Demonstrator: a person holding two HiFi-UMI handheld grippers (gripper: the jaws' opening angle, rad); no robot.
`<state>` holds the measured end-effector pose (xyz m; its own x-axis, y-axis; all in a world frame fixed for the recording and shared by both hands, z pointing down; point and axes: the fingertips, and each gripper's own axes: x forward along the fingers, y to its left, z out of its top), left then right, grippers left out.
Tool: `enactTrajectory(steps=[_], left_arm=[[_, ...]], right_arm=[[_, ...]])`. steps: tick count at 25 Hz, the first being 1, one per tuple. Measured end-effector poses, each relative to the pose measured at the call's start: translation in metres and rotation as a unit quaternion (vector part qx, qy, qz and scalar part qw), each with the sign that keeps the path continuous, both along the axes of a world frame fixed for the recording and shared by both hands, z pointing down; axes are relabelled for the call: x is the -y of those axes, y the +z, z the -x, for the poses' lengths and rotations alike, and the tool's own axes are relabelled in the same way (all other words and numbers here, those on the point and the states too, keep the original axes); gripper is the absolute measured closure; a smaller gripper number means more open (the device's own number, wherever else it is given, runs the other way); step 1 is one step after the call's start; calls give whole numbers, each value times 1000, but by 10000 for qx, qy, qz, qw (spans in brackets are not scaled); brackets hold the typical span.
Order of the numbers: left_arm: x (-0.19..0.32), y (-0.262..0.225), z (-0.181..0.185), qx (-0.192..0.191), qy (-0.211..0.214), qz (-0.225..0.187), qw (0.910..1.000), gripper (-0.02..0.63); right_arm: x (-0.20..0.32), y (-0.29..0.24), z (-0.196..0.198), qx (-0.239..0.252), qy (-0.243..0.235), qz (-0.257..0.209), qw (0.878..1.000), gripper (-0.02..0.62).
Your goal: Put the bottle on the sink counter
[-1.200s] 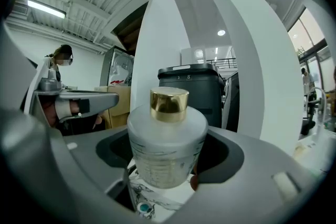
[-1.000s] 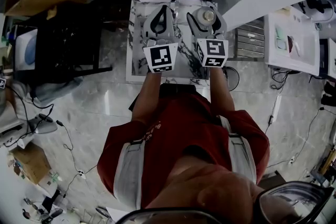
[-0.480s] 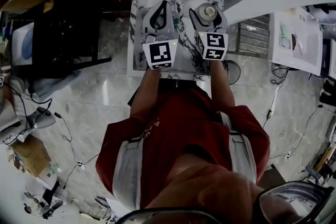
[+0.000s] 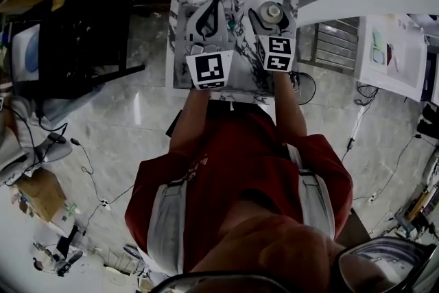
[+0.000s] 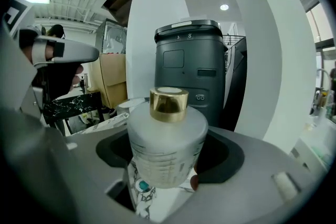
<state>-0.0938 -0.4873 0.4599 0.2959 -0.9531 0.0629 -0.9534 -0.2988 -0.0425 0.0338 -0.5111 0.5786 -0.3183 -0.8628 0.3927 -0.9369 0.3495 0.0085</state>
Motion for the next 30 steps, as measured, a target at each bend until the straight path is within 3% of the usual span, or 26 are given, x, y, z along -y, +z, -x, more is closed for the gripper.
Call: enactTrajectory(steps=[30], left_arm=[[21,34,6,153,-68,399,9991,604]], right_arm=[[53,110,-5,-232,268,875,9955,253]])
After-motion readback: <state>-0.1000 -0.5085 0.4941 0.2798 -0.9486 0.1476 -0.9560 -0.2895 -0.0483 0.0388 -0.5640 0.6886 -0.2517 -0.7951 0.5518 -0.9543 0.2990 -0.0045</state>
